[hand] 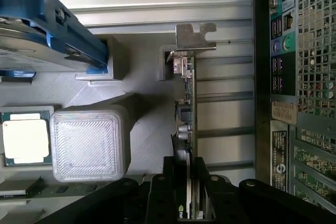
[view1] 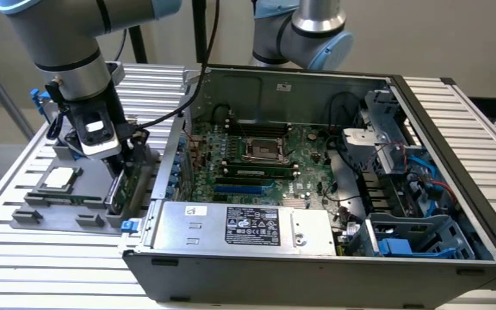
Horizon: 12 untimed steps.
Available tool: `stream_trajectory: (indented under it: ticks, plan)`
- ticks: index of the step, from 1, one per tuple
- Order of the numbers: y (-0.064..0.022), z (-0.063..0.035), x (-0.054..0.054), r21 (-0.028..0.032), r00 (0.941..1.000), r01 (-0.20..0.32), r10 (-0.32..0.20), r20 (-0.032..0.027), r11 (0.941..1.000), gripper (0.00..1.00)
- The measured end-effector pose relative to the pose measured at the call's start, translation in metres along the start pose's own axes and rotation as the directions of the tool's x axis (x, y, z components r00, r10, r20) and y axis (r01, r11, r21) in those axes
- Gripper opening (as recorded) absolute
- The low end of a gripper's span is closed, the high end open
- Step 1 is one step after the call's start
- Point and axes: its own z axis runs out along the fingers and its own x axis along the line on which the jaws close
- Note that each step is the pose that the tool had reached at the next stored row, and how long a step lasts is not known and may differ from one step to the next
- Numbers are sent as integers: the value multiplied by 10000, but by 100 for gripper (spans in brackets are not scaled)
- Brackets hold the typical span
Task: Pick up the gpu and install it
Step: 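Pick up the gpu and move the gpu toward the slot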
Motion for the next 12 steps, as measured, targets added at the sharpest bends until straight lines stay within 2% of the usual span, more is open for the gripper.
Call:
stream_trajectory:
  ticks: [6,12]
  plan:
    - [-1,12,2,-1,10000,0,0,-6,10000,27]
    - [-7,27,2,-21,9991,408,-408,-65,9992,27]
